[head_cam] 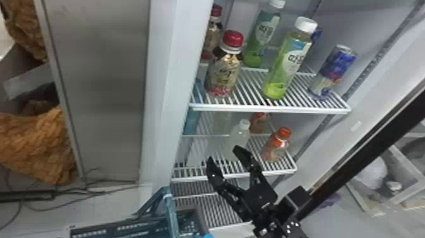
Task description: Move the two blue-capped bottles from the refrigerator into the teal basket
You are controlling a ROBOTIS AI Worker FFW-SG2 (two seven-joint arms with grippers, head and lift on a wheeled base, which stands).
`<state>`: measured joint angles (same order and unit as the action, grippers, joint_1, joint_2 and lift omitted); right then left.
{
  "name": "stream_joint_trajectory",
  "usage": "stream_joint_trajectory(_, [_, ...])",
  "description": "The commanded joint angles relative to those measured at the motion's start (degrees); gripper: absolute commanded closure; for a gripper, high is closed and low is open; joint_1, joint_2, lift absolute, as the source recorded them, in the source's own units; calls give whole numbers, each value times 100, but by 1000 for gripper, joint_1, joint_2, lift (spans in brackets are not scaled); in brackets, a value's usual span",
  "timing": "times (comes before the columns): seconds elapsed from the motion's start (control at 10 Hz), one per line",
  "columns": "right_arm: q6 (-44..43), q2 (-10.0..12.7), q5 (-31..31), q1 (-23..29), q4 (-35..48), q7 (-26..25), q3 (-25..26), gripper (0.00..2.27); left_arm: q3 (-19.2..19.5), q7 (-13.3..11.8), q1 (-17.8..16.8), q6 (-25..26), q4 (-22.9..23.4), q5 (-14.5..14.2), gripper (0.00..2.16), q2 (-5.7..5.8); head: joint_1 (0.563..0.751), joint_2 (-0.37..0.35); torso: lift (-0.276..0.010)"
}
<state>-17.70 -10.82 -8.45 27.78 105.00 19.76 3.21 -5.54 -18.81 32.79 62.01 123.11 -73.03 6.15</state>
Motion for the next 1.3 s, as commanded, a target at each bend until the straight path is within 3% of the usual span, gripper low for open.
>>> stream_joint_trajectory(0.0, [-115, 1, 71, -275, -396, -43, -57, 391, 0, 0, -3, 0, 0, 0, 1157, 0, 695, -350, -163])
stream_joint_trajectory(1.2, [-410, -26, 414, -2201, -2520, -614, -699, 248, -18, 0, -3, -70, 0, -9, 1157, -9, 695, -350, -163])
